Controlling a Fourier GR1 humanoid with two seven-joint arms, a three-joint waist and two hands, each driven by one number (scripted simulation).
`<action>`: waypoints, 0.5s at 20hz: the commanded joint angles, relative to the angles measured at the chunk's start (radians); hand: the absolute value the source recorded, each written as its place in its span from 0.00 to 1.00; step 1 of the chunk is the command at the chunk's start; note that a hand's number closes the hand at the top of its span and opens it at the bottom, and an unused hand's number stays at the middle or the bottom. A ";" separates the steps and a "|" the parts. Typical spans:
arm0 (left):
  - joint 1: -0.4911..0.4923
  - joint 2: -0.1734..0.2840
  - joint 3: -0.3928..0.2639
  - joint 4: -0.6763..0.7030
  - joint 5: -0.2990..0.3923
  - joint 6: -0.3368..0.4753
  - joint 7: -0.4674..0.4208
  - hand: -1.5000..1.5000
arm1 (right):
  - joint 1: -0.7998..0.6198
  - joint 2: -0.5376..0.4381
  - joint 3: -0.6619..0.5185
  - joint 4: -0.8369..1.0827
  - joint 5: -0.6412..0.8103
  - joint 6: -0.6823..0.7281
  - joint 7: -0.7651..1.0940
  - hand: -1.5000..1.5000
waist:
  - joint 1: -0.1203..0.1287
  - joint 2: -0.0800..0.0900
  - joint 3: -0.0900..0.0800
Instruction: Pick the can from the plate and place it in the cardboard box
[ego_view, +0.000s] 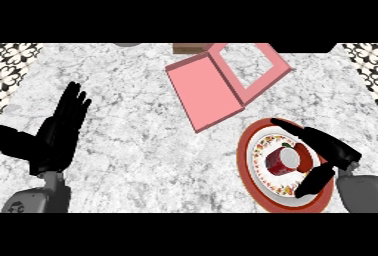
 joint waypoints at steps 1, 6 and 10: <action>0.087 -0.030 -0.020 -0.062 -0.005 -0.009 -0.021 0.50 | 0.040 0.059 0.035 -0.035 0.040 -0.036 0.034 0.00 | 0.001 -0.001 0.000; 0.003 -0.048 -0.026 -0.016 -0.040 0.022 0.008 0.50 | -0.080 0.033 0.013 0.128 0.085 -0.049 -0.061 0.00 | 0.002 0.000 0.000; 0.005 -0.015 0.040 0.030 -0.005 -0.027 -0.037 0.50 | 0.016 0.030 0.018 0.081 0.106 -0.083 -0.130 0.00 | 0.000 0.000 0.000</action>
